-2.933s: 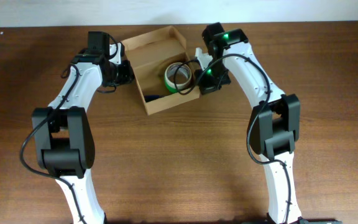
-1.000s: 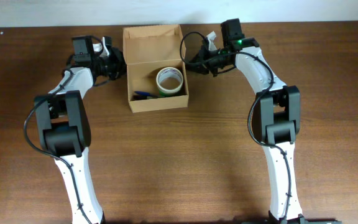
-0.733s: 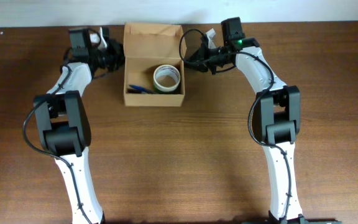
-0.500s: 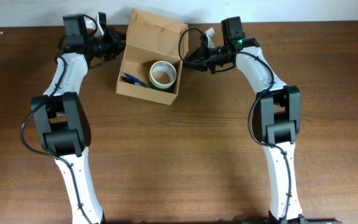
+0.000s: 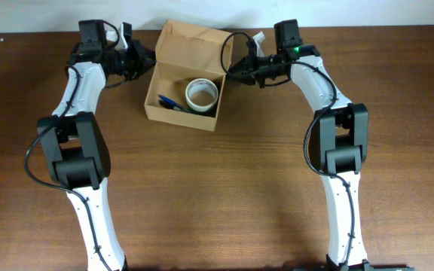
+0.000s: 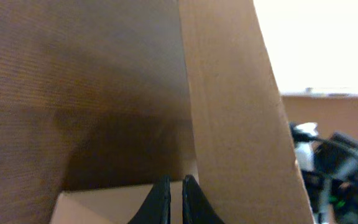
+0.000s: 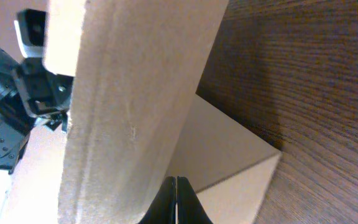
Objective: Pack container
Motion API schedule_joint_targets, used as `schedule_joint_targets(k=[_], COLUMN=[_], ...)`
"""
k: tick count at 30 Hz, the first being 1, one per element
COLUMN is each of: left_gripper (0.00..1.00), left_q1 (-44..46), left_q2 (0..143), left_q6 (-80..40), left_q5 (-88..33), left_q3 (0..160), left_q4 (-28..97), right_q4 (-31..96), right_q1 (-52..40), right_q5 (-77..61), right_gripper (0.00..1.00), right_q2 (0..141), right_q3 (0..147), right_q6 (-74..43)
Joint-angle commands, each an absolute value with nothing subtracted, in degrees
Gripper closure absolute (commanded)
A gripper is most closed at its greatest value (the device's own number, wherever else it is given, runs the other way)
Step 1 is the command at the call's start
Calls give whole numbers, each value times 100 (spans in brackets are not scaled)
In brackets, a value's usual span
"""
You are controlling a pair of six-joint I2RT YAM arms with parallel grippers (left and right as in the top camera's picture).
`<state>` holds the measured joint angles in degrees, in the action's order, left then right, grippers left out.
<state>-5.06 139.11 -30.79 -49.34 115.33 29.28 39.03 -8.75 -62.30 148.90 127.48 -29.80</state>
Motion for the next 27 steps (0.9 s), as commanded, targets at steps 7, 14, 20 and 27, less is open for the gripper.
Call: schedule_joint_targets(k=[7,14,20,27], left_gripper=[93,91,92,92], left_q1=[-237,-296,-353,-281], left_q2=[13961,13990,14003,14003], left_q6=[-2582,-2740,-2486,-2331], left_q5=[-4565,-4062,-4274,-4062], left_q3=[11618,11618,11618,11618], left_q4=[3065,3059,2895,2886], right_q4=[3981,4145,4156,4104], right_q1=[-897,-893,-893,-893], right_q5=[-6361,-6121,-6088,-6281], right_gripper=[96,96,96,96], right_q2=[14951,14951,14951,14951], right_q3=[12761,12761,12761,12763], right_q6=[-2897,-2904,-2689,-2399])
